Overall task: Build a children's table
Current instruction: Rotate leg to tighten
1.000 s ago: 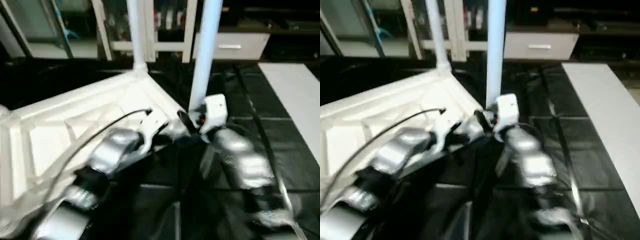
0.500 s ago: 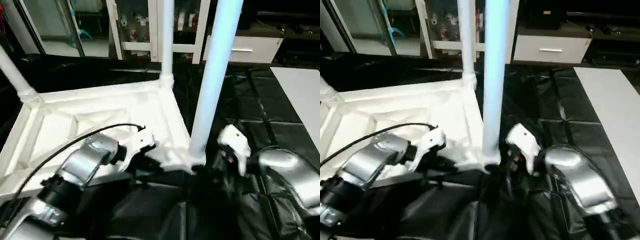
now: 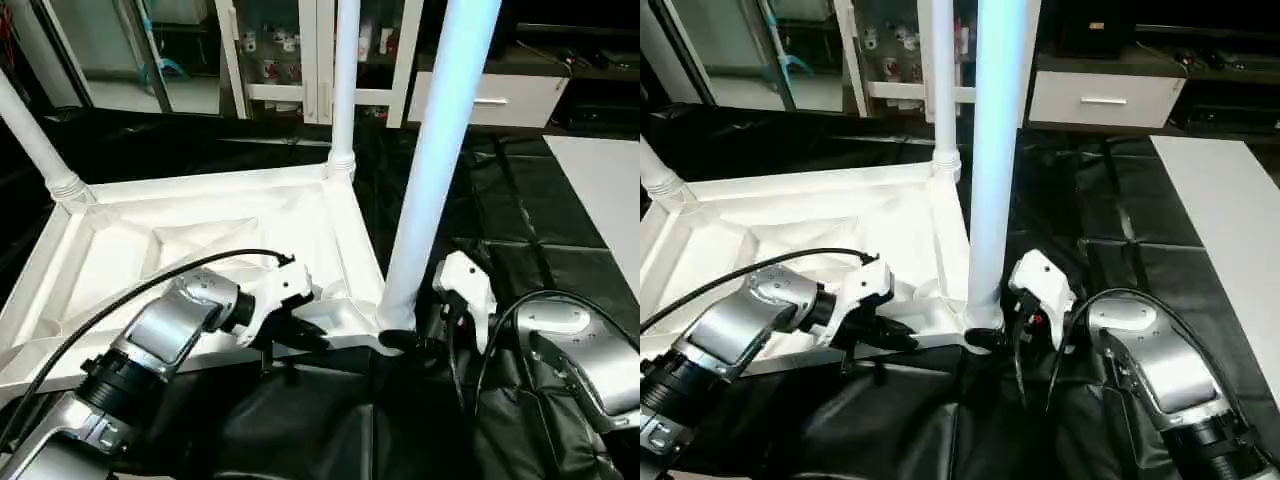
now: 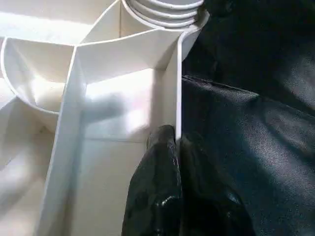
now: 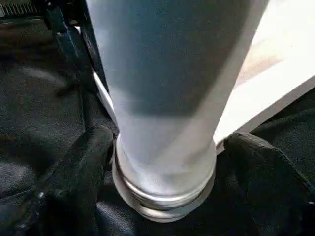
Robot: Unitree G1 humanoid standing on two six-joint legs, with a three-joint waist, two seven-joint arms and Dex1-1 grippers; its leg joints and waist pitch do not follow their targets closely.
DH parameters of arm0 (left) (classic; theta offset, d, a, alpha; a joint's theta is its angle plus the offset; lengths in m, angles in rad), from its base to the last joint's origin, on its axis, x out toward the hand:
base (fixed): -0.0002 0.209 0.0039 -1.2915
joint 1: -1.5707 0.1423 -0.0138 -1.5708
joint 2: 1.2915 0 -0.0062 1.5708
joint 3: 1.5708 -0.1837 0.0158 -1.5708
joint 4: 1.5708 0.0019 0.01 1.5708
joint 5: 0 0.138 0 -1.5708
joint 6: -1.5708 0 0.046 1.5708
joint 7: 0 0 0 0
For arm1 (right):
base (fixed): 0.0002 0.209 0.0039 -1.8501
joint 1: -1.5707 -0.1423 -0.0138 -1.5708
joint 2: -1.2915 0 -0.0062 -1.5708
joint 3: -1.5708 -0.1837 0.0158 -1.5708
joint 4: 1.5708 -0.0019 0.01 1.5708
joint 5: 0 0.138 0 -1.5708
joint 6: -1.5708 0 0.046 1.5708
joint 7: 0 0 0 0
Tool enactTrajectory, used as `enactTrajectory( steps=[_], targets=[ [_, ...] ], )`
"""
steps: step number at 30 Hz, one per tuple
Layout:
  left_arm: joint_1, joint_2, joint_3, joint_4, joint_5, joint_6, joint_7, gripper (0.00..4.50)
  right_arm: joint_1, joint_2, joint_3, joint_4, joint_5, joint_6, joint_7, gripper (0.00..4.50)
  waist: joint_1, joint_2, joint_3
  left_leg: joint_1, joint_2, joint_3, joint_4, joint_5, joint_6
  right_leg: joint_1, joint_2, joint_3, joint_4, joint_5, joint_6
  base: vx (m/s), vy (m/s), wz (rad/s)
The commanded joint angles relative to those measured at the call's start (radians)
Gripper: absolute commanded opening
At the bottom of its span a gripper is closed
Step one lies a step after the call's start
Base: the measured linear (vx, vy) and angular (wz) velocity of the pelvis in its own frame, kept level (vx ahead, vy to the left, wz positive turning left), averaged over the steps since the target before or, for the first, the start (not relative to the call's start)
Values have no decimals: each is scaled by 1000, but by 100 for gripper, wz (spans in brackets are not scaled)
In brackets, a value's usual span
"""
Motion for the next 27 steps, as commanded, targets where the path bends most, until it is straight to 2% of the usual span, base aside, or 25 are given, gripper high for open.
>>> enactTrajectory(
  steps=[1,2,3,9,17,20,22,24,25,26,27],
  targets=[
    [-9,0,-20,-44,-24,11,-45,0,-18,3,15,9,-2,-4,16,355,-4,-13,-60,11,51,-26,-72,-146,57,47,-69,35,-72,-180,-239,0,0,0],
    [-8,0,-20,-45,-24,12,-45,0,-18,3,17,10,-3,-4,19,355,-4,-15,-60,11,51,-26,-72,-144,57,47,-68,35,-72,-180,-239,0,0,0],
    [-7,0,-20,-46,-24,13,-45,0,-18,4,17,10,-3,-3,20,331,-3,-13,-60,12,51,-26,-72,-142,58,47,-68,35,-71,-177,-240,0,0,0],
    [-5,0,-22,-48,-24,17,-45,0,-19,3,22,16,-1,-1,30,281,-1,-15,-61,12,50,-25,-71,-132,62,47,-68,35,-69,-163,-241,0,0,0],
    [-1,3,-19,-52,-24,23,-44,0,-18,14,16,24,-1,3,15,269,-1,-16,-62,10,49,-25,-69,-123,65,49,-68,35,-68,-162,-239,0,0,0],
    [-8,-20,0,-25,-17,7,-3,0,-39,71,-14,77,-30,-16,-93,268,-6,-15,-60,8,47,-25,-70,-128,59,47,-67,33,-70,-177,-240,0,0,0],
    [-31,-74,32,37,-3,-5,87,0,-74,155,-63,156,-55,-22,-249,268,-19,-14,-59,8,42,-25,-69,-150,38,43,-65,32,-75,-216,-236,0,0,0],
    [-41,-95,43,61,3,-9,122,0,-85,182,-78,180,-61,-23,-297,268,-25,-16,-61,7,42,-29,-71,-156,19,47,-64,30,-75,-237,-225,0,0,0],
    [-80,-170,74,151,19,-18,240,0,-124,275,-124,260,-79,-23,-468,268,-29,-13,-62,7,42,-28,-70,-158,19,46,-65,32,-74,-227,-224,0,0,0],
    [-80,-170,74,151,19,-18,240,0,-124,275,-124,260,-79,-23,-468,268,-33,-12,-63,10,39,-26,-68,-160,11,40,-63,31,-76,-217,-232,0,0,0],
    [-109,-228,96,216,25,-21,323,0,-155,340,-150,322,-90,-28,-582,268,-33,-15,-67,7,40,-30,-68,-149,10,48,-65,31,-73,-202,-232,0,0,0]
  ],
)
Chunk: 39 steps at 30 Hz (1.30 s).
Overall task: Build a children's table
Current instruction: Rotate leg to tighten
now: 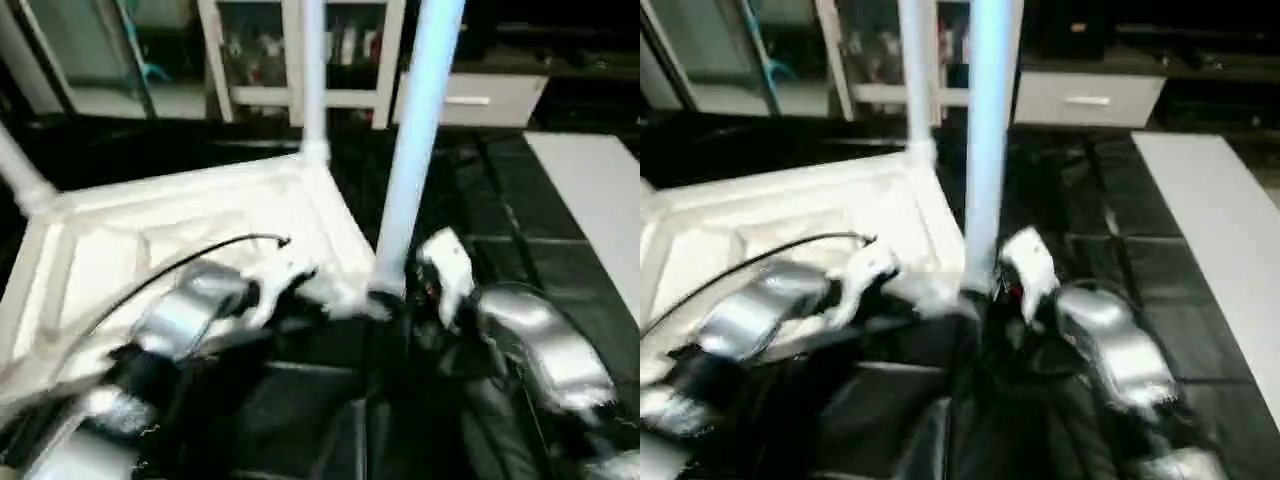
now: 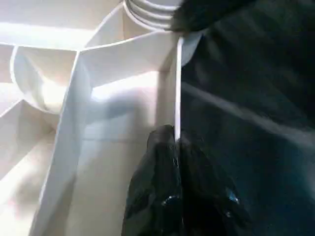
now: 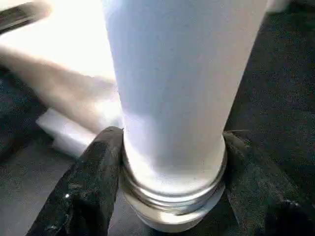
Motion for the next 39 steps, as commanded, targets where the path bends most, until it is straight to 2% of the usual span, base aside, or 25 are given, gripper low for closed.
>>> enactTrajectory(
  steps=[1,2,6,7,8,9,10,12,14,15,20,21,23,24,25,26,28,30,31,32,33,34,36,37,39],
  targets=[
    [-30,-63,14,39,-25,-13,59,0,-40,47,-55,74,-26,-9,-159,267,-1,-11,-67,8,37,-25,-74,-125,14,48,-61,31,-72,-156,-237,0,0,0],
    [-63,-126,44,110,-19,-19,157,0,-77,109,-75,141,-45,-16,-272,267,-4,-10,-69,4,36,-27,-72,-109,21,52,-63,31,-68,-121,-248,0,0,0],
    [-105,-188,70,195,2,-36,274,0,-130,179,-98,234,-70,-22,-415,267,-3,-10,-73,4,34,-25,-68,-67,46,56,-63,31,-65,-47,-269,0,0,0],
    [-154,-241,78,295,45,-69,400,0,-199,257,-130,349,-77,-57,-565,267,-5,-8,-72,4,33,-24,-67,-72,59,54,-64,31,-67,-47,-272,0,0,0],
    [-156,-243,79,301,47,-72,407,0,-203,261,-131,355,-78,-60,-572,267,-5,-8,-72,4,33,-24,-67,-72,59,54,-64,31,-67,-47,-272,0,0,0],
    [-168,-256,83,324,56,-85,440,0,-221,279,-135,383,-80,-73,-600,267,-7,-7,-71,9,34,-23,-68,-101,50,50,-65,29,-73,-98,-268,0,0,0],
    [-183,-277,85,361,70,-106,484,0,-253,316,-146,434,-93,-111,-682,267,-2,-7,-68,12,36,-24,-71,-126,44,53,-66,29,-78,-136,-259,0,0,0],
    [-188,-283,82,373,77,-113,498,0,-267,329,-144,456,-99,-123,-704,267,-3,-2,-68,14,37,-25,-74,-147,32,50,-65,29,-79,-168,-244,0,0,0],
    [-194,-296,83,390,85,-124,507,0,-296,363,-137,506,-115,-169,-721,266,-7,-9,-66,11,37,-24,-76,-158,29,49,-65,28,-78,-160,-238,0,0,0],
    [-198,-301,86,401,84,-129,511,0,-305,372,-141,521,-119,-185,-724,266,-5,-8,-66,11,37,-25,-76,-162,30,49,-66,29,-78,-164,-236,0,0,0],
    [-188,-274,83,397,79,-150,466,0,-302,375,-154,473,-87,-265,-629,266,-3,-12,-68,7,37,-24,-75,-143,54,53,-68,30,-75,-143,-229,0,0,0],
    [-178,-255,75,397,81,-170,422,0,-281,350,-136,421,-73,-300,-536,266,-3,-12,-68,7,37,-24,-74,-135,62,53,-68,29,-75,-131,-234,0,0,0],
    [-157,-228,53,372,82,-181,348,0,-253,322,-126,362,-45,-303,-461,322,1,-13,-71,4,38,-23,-72,-108,84,56,-69,29,-70,-89,-246,0,0,0],
    [-153,-223,48,365,82,-182,332,0,-247,318,-128,352,-39,-303,-448,322,3,-13,-70,3,38,-24,-71,-100,92,58,-70,29,-69,-77,-249,0,0,0],
    [-137,-202,32,335,80,-178,285,0,-226,294,-127,308,-28,-287,-416,339,2,-11,-70,2,39,-24,-71,-94,105,56,-71,29,-67,-68,-255,0,0,0],
    [-126,-188,22,315,79,-174,254,0,-211,277,-126,278,-22,-276,-394,347,3,-14,-70,-1,40,-24,-72,-86,113,60,-71,28,-65,-59,-254,0,0,0],
    [-88,-138,-5,244,72,-180,162,0,-161,200,-114,174,8,-216,-266,357,2,-7,-67,3,45,-26,-73,-103,118,57,-70,29,-67,-74,-257,0,0,0],
    [-77,-120,-14,221,66,-176,127,0,-141,161,-99,140,10,-200,-214,380,2,-8,-66,5,46,-25,-75,-115,115,55,-69,28,-70,-91,-257,0,0,0],
    [-66,-101,-24,197,59,-170,91,0,-120,118,-83,104,10,-186,-161,387,4,-9,-61,9,48,-24,-78,-149,95,52,-67,29,-74,-148,-253,0,0,0],
    [-53,-76,-35,168,54,-181,44,0,-94,73,-70,64,4,-182,-111,390,7,-4,-59,14,51,-23,-80,-176,79,45,-67,32,-80,-183,-247,0,0,0],
    [-47,-65,-39,154,48,-185,19,0,-82,53,-66,45,5,-182,-88,400,10,-6,-60,14,51,-24,-80,-178,73,48,-67,31,-79,-187,-242,0,0,0],
    [-30,-30,-51,105,29,-185,-55,0,-37,-17,-49,-28,32,-158,17,413,14,-4,-59,16,51,-24,-84,-192,59,46,-66,32,-79,-201,-238,0,0,0],
    [-22,-16,-56,85,23,-189,-84,0,-19,-46,-40,-60,43,-148,59,425,18,-6,-58,15,52,-25,-84,-198,56,47,-67,33,-80,-207,-233,0,0,0],
    [-13,8,-62,46,3,-175,-133,0,15,-106,-10,-110,56,-141,144,425,19,0,-56,15,52,-25,-87,-212,49,44,-68,35,-81,-223,-229,0,0,0],
    [-4,30,-68,9,-12,-170,-179,0,45,-159,15,-156,71,-124,216,425,24,-4,-57,14,54,-26,-87,-208,51,48,-68,36,-80,-210,-224,0,0,0]
  ],
)
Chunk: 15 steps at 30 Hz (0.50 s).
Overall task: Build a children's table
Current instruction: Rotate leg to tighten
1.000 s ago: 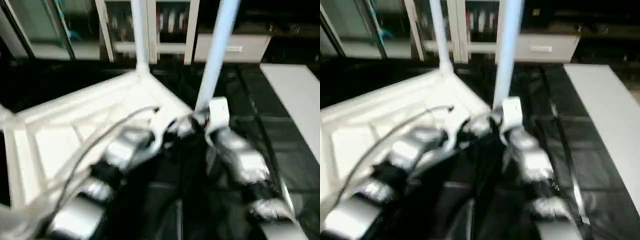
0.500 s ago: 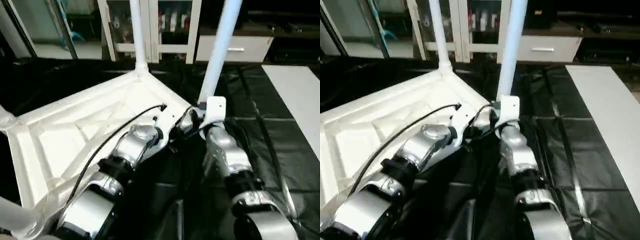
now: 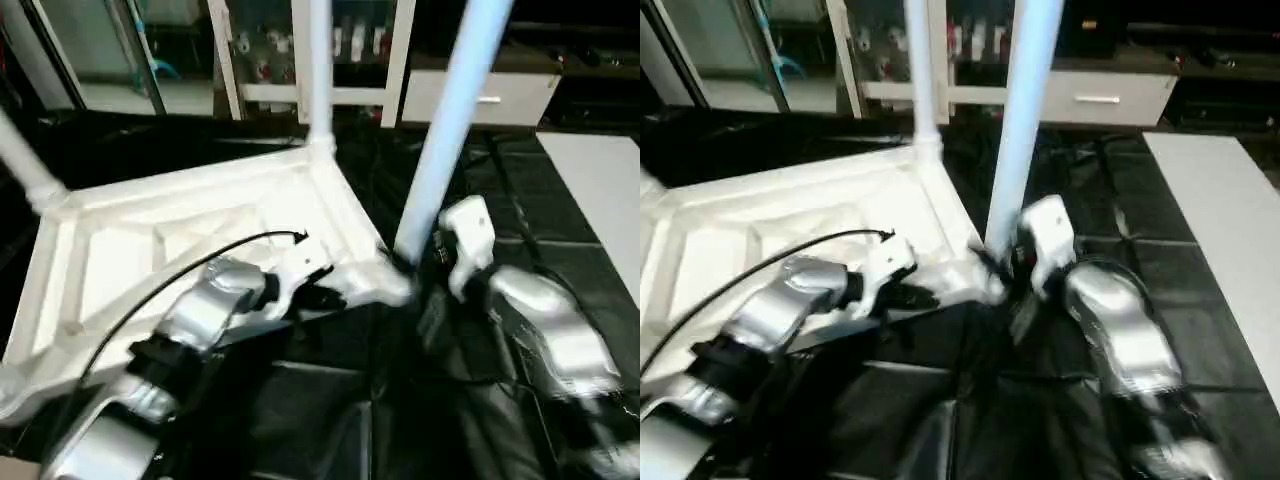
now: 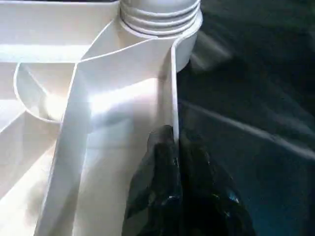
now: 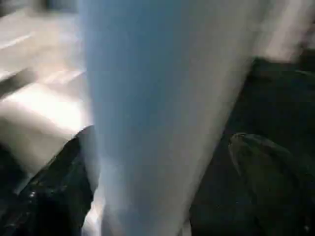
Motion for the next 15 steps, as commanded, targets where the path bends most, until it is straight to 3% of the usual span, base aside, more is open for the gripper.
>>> enactTrajectory(
  steps=[1,5,10,15],
  targets=[
    [10,36,-36,-95,-41,24,-131,0,40,-89,48,-104,42,43,160,425,0,-11,-59,14,54,-26,-83,-196,58,49,-69,37,-76,-190,-232,0,0,0],
    [19,89,-56,-159,-63,69,-215,0,87,-172,92,-154,48,72,259,425,1,-12,-57,13,55,-27,-82,-194,63,45,-70,37,-75,-203,-242,0,0,0],
    [32,101,-59,-192,-69,87,-229,0,90,-162,106,-136,21,76,252,425,0,-12,-55,17,54,-27,-83,-216,42,40,-71,37,-82,-270,-232,0,0,0],
    [41,105,-64,-222,-73,111,-231,0,79,-153,112,-130,24,96,240,410,-1,-15,-57,12,52,-27,-82,-191,46,44,-69,36,-77,-222,-233,0,0,0]
  ],
)
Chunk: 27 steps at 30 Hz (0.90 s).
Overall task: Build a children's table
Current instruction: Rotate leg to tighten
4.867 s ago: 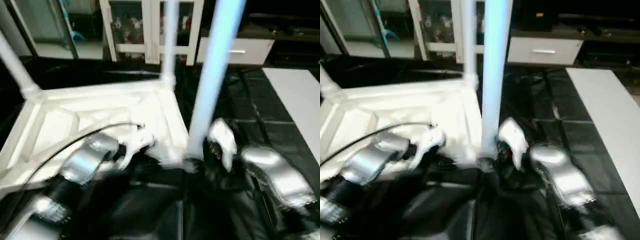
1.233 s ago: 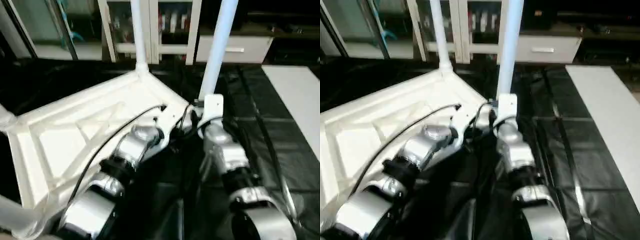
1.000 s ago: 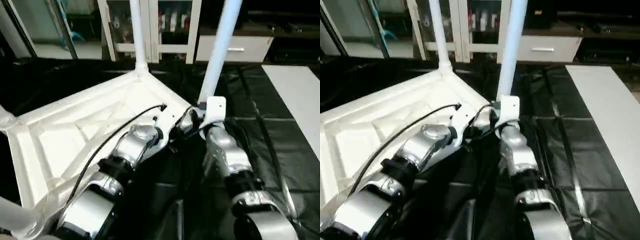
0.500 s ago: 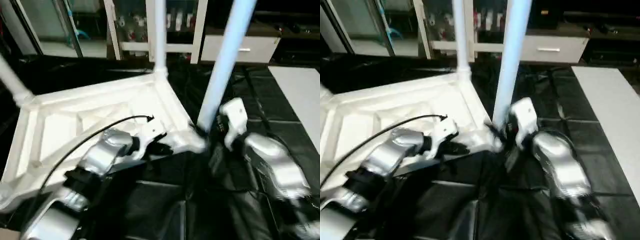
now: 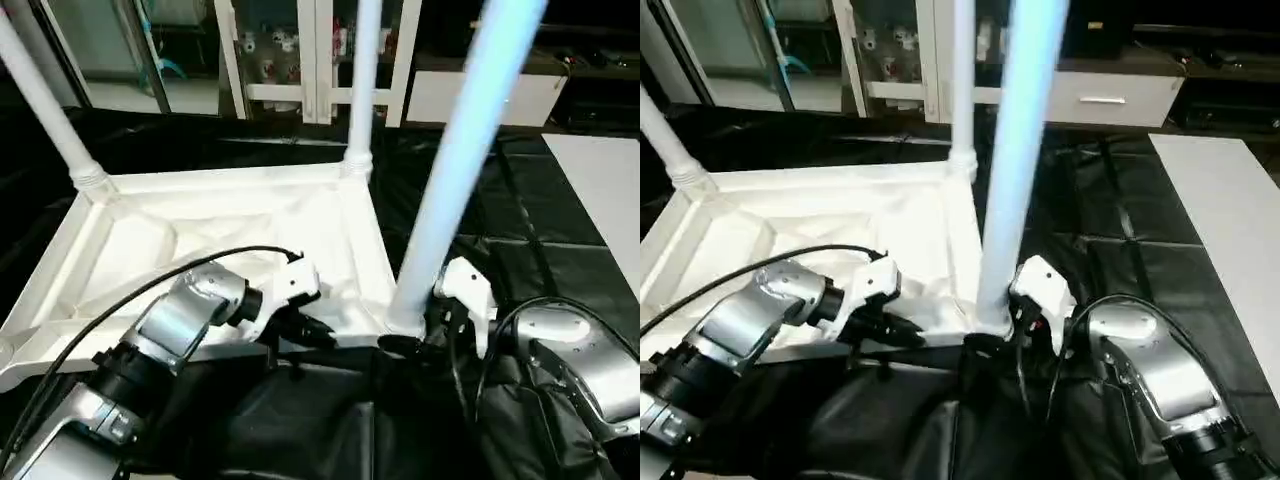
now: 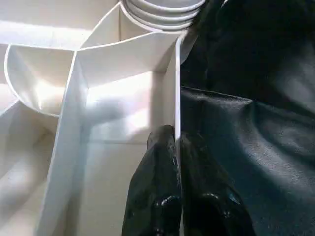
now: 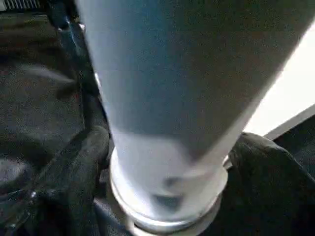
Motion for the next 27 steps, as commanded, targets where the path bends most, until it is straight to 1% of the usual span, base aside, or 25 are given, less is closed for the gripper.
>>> enactTrajectory(
  steps=[1,3,5,6,7,8,9,11,12,13,14,15,19,22,23,24,25,27],
  targets=[
    [-9,-4,-14,-45,-36,6,-40,0,-20,9,2,-6,4,12,-1,390,-4,-13,-59,13,52,-27,-80,-184,49,44,-69,35,-76,-213,-236,0,0,0],
    [-9,-4,-14,-45,-36,8,-40,0,-22,12,0,-3,5,12,0,388,-5,-13,-58,13,51,-27,-80,-185,51,44,-69,35,-77,-217,-237,0,0,0],
    [-8,-4,-13,-47,-34,11,-41,0,-24,13,0,-2,3,16,5,366,-6,-12,-58,13,51,-28,-81,-190,49,44,-68,35,-78,-228,-236,0,0,0],
    [-8,-3,-12,-48,-33,13,-42,0,-24,13,0,-2,2,16,5,366,-6,-12,-57,13,51,-28,-81,-193,48,44,-69,35,-78,-231,-235,0,0,0],
    [-7,-4,-12,-50,-32,14,-41,0,-24,14,1,-3,3,17,6,348,-7,-13,-57,13,51,-28,-81,-195,46,44,-69,35,-78,-238,-233,0,0,0],
    [-6,-4,-12,-50,-31,15,-40,0,-24,14,1,-4,4,16,7,344,-6,-13,-58,14,51,-28,-81,-195,46,44,-69,35,-78,-238,-233,0,0,0],
    [-5,-3,-12,-53,-29,18,-40,0,-23,14,2,-5,4,17,8,344,-6,-13,-58,13,51,-27,-80,-191,47,44,-69,35,-78,-233,-233,0,0,0],
    [-3,-2,-13,-57,-28,22,-40,0,-21,14,2,-7,4,19,9,322,-7,-12,-59,13,51,-27,-79,-180,50,45,-68,35,-76,-218,-236,0,0,0],
    [-3,-2,-13,-57,-28,23,-40,0,-21,14,2,-7,4,19,10,322,-7,-13,-59,13,51,-27,-79,-179,51,45,-68,35,-76,-216,-236,0,0,0],
    [-2,0,-14,-58,-27,24,-41,0,-20,14,2,-7,4,19,10,301,-7,-13,-59,12,51,-27,-79,-177,53,46,-68,35,-76,-211,-239,0,0,0],
    [-2,1,-15,-58,-27,24,-41,0,-19,14,2,-7,4,19,11,301,-7,-13,-59,12,51,-27,-79,-177,53,46,-68,35,-76,-211,-239,0,0,0],
    [-1,2,-15,-58,-27,24,-41,0,-18,15,2,-8,3,19,11,289,-7,-11,-59,13,50,-27,-78,-175,54,45,-68,35,-76,-209,-240,0,0,0],
    [4,8,-16,-62,-27,28,-45,0,-15,19,2,-12,4,23,8,274,-8,-12,-59,12,50,-28,-78,-174,53,46,-68,34,-75,-207,-240,0,0,0],
    [7,7,-13,-59,-25,28,-38,0,-13,34,-3,-5,-1,33,-15,272,-8,-12,-60,13,50,-28,-78,-172,52,46,-67,34,-74,-206,-241,0,0,0],
    [7,3,-10,-54,-24,27,-30,0,-17,41,-4,3,-10,36,-31,272,-9,-12,-59,12,50,-27,-78,-175,52,45,-67,34,-75,-209,-241,0,0,0],
    [7,-3,-6,-47,-22,25,-18,0,-21,50,-5,15,-22,40,-55,272,-9,-9,-59,13,50,-28,-78,-176,50,45,-67,34,-75,-210,-241,0,0,0],
    [4,-32,15,-21,-23,13,25,0,-35,79,-13,44,-42,50,-114,272,-10,-9,-59,13,49,-27,-78,-183,44,44,-67,34,-77,-221,-240,0,0,0],
    [-14,-101,64,41,-26,8,130,0,-62,144,-39,103,-66,66,-229,272,-18,-11,-56,12,45,-27,-79,-197,29,41,-64,32,-79,-253,-237,0,0,0]
  ],
)
